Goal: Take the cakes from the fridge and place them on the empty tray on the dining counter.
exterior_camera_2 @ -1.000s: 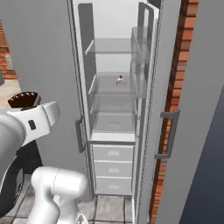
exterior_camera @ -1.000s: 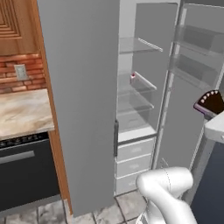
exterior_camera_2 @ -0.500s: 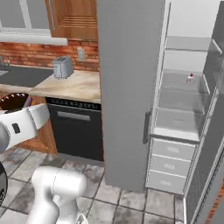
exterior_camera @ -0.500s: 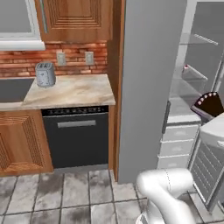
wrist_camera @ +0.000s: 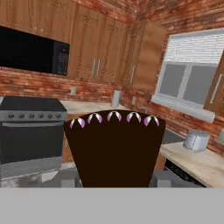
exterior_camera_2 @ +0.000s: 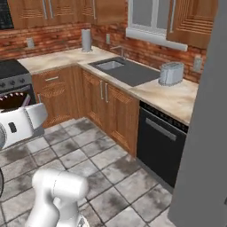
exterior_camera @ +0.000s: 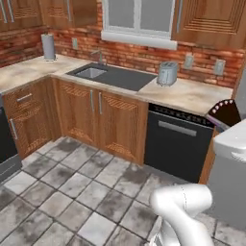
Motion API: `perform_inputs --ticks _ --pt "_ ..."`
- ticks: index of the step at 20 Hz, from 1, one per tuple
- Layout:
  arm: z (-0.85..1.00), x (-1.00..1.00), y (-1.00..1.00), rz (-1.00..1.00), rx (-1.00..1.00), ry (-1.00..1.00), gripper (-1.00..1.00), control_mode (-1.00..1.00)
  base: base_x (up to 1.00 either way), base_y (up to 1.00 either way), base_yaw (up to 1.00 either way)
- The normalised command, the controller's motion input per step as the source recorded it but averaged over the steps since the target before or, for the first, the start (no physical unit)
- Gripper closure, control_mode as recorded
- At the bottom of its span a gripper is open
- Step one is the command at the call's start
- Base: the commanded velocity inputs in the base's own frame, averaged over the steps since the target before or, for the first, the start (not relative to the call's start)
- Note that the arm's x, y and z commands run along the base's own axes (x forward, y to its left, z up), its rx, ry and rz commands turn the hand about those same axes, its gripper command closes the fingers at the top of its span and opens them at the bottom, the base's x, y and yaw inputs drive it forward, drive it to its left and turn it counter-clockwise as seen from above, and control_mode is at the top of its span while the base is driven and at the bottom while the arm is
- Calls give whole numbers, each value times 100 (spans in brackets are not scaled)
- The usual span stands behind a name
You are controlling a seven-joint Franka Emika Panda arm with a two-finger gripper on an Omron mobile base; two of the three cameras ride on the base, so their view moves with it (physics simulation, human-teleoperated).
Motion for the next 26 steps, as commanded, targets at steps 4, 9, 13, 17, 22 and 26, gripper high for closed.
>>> perform_inputs --ticks 4,9,13,17,22,26 --pt "0 0 0 0 0 0 100 100 0 0 100" --pt "0 0 0 0 0 0 100 100 0 0 100" --pt "0 0 0 0 0 0 100 100 0 0 100" --pt "0 0 0 0 0 0 100 100 6 0 100" --pt "0 0 0 0 0 0 100 100 43 0 87" --pt "0 0 0 0 0 0 100 100 91 0 65"
